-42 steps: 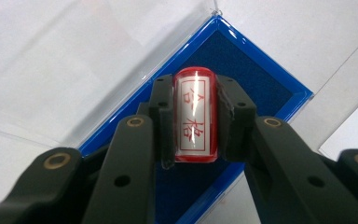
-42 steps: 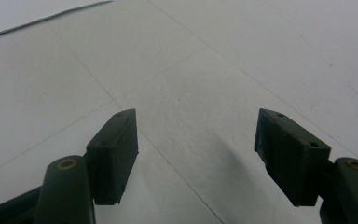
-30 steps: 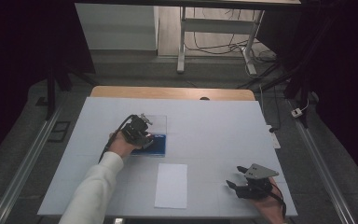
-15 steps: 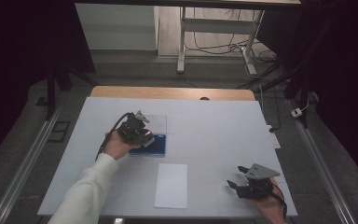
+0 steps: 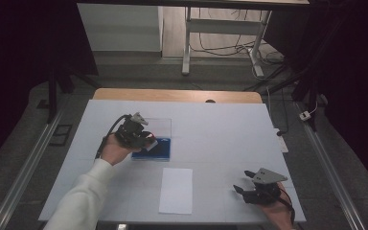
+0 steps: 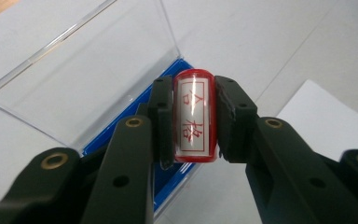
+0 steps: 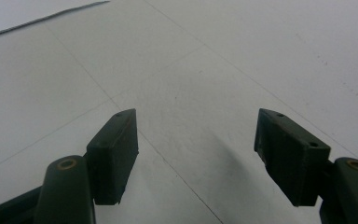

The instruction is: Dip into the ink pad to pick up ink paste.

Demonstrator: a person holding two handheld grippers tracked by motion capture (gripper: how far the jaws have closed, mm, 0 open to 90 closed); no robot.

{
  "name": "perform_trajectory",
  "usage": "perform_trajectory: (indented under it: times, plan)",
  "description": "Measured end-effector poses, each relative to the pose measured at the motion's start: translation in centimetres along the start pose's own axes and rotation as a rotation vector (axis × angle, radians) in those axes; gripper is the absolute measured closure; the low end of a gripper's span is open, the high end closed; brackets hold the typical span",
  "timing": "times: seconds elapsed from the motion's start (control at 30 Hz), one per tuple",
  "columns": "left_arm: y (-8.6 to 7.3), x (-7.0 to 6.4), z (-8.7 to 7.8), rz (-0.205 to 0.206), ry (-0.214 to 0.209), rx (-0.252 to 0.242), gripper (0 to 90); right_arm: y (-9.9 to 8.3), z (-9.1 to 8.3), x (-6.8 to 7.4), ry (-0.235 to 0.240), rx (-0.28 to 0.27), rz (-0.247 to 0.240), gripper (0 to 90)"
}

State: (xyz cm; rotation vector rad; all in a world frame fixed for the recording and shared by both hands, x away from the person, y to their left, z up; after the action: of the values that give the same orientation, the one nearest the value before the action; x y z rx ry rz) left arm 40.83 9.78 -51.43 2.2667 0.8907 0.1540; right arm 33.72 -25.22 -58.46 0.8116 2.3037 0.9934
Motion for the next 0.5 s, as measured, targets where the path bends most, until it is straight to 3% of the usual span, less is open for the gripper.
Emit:
perform_trajectory:
  times: [0.5]
  plan:
    - [0.1,-2.6,-1.2,0.055,-0.059,-0.015,69.7,-0.1,0.0,-0.1,0.001,0.001,-0.001,30.0]
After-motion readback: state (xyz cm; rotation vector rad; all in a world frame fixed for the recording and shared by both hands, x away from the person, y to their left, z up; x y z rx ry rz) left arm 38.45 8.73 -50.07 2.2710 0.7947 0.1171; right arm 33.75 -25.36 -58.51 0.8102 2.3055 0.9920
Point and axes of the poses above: each handheld gripper's, and its own axes: z roughly forward along the jaws, y roughly out of its top, x roughly to its left, the point moved 10 cm from there along z, roughly forward along the jaws, and after that the axes turned 6 degrees about -y, right-handed, at the moved point
